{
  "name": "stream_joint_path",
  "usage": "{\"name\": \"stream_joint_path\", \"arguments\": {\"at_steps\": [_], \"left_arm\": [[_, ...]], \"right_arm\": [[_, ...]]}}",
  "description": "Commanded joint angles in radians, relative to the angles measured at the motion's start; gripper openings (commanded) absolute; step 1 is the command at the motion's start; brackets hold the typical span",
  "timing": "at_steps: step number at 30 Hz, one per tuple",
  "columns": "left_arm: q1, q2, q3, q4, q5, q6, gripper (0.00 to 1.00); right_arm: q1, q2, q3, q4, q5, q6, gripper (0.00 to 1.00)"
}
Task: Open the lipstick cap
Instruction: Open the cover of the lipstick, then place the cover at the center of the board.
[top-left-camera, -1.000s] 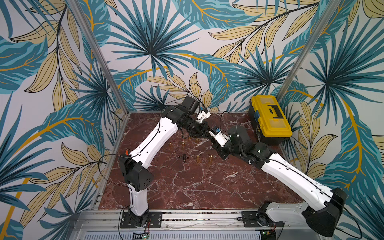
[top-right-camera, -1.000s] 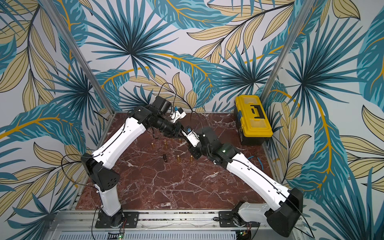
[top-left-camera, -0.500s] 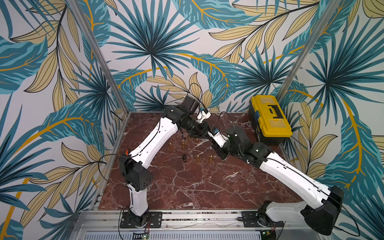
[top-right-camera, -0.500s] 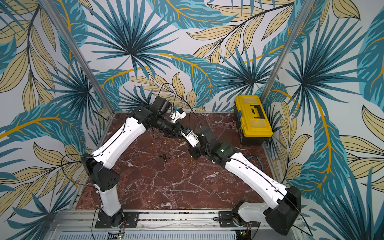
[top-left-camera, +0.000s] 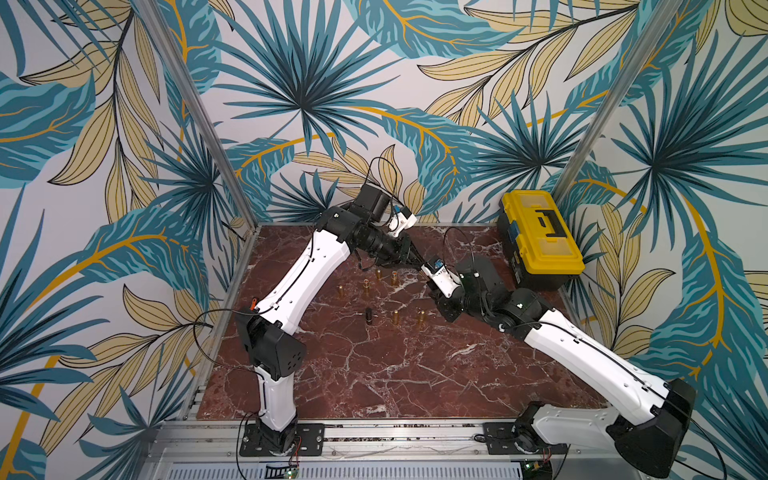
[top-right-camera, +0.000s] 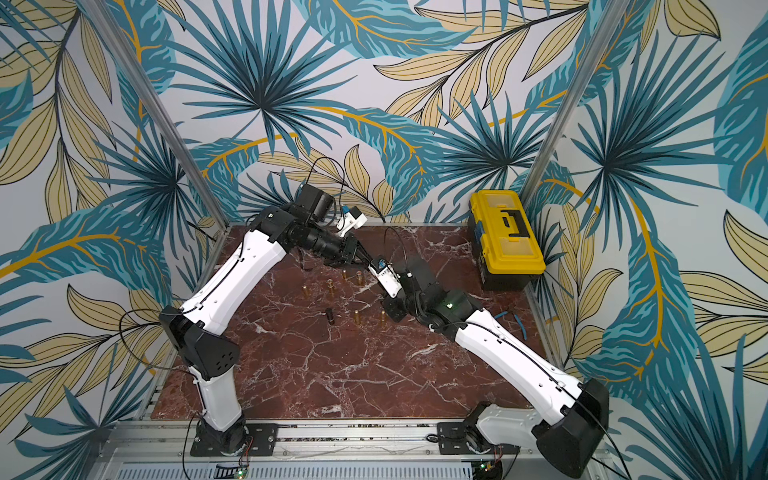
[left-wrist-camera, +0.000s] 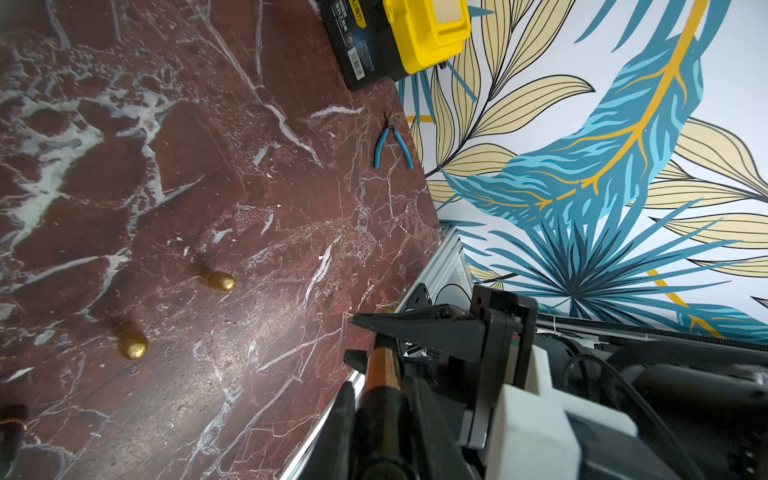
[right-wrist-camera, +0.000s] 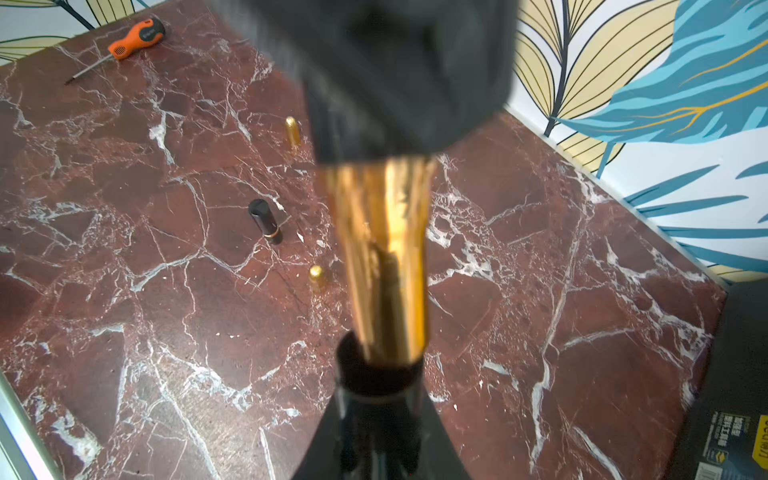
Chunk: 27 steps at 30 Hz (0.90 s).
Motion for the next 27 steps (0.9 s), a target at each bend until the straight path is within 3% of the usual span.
{"name": "stream_joint_path", "arguments": {"at_steps": [1, 6, 16, 27], "left_arm": [[0.016, 0.009, 0.034, 0.009, -0.020, 0.014, 0.05], [0.023, 0.033, 0.087, 0.009, -0.139, 0.028, 0.06], [-0.002, 0.230, 0.221, 0.011, -0.380, 0.025, 0.06], [-0.016, 0.342, 0.263, 0.010, -0.354, 0.040, 0.06]], "right_arm": [[0.001, -0.022, -0.029, -0.030, 0.034, 0.031, 0.00], [0.001, -0.068, -0.046, -0.032, 0.081, 0.049, 0.00], [0.001, -0.208, -0.034, -0.041, 0.138, 0.078, 0.00], [0.000, -0.259, -0.047, -0.059, 0.180, 0.092, 0.00]]}}
